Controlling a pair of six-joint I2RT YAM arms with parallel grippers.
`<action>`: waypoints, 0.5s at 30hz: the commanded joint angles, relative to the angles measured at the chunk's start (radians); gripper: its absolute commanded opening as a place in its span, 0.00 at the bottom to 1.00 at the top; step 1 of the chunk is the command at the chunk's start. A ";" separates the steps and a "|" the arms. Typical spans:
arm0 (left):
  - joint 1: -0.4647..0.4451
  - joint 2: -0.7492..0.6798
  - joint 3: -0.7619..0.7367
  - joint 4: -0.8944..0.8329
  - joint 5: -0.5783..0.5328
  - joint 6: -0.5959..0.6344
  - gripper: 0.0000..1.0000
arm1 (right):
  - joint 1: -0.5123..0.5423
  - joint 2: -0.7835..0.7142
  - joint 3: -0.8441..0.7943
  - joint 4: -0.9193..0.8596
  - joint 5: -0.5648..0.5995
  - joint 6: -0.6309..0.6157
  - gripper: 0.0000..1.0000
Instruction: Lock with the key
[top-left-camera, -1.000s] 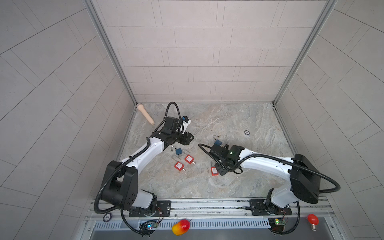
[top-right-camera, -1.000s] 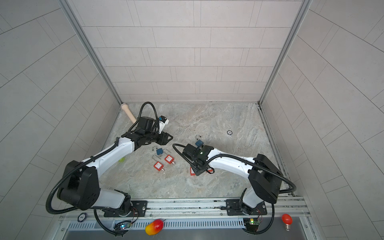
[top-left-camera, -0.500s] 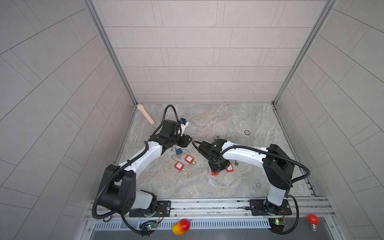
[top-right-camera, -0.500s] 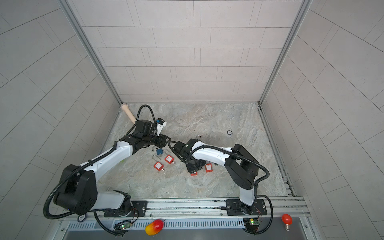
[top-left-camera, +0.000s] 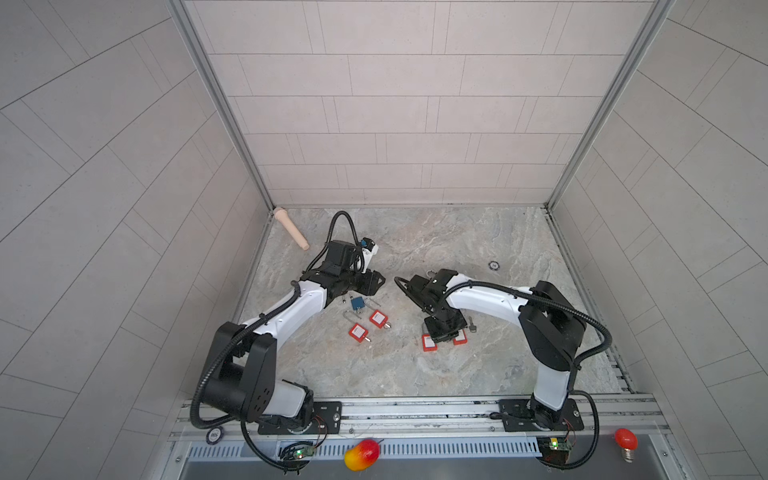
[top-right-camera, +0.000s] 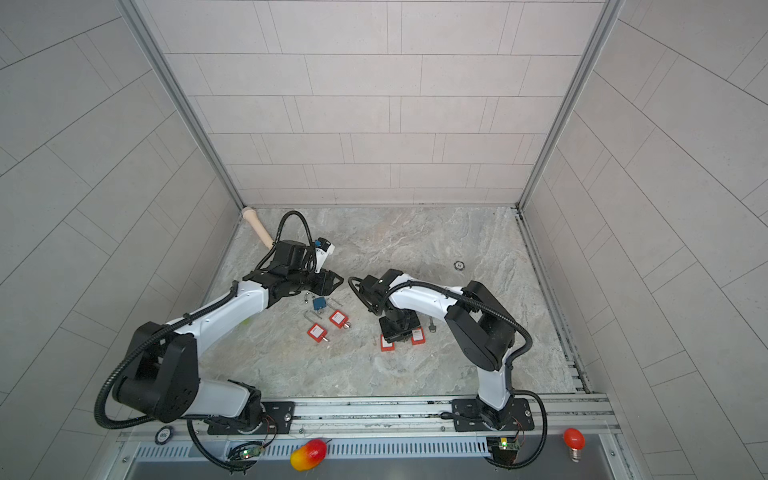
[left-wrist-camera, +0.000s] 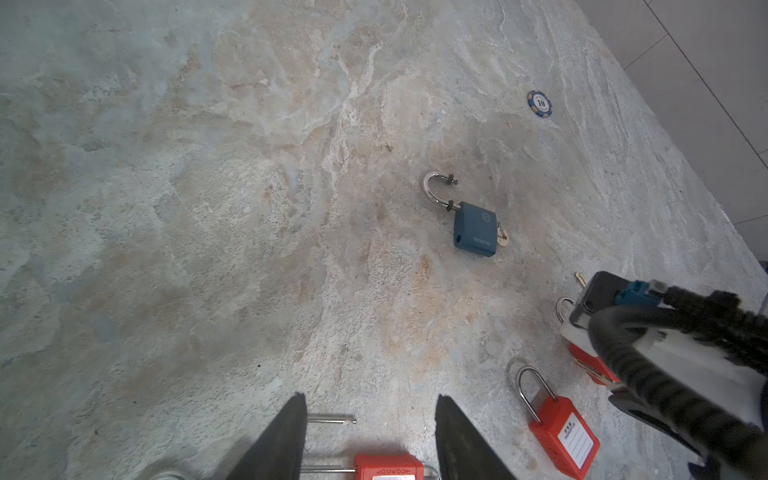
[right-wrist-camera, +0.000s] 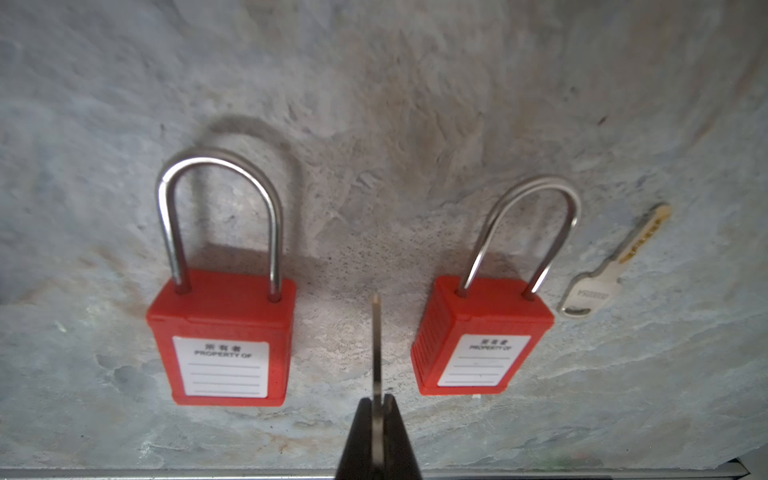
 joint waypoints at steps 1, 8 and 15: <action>0.005 0.016 0.010 0.010 0.018 -0.005 0.55 | -0.018 0.033 0.020 -0.059 -0.019 -0.025 0.00; 0.012 0.025 0.007 0.002 0.011 0.013 0.55 | -0.022 0.086 0.062 -0.084 -0.013 -0.044 0.00; 0.017 0.033 0.008 0.002 0.018 0.013 0.55 | -0.017 0.119 0.097 -0.104 -0.017 -0.064 0.03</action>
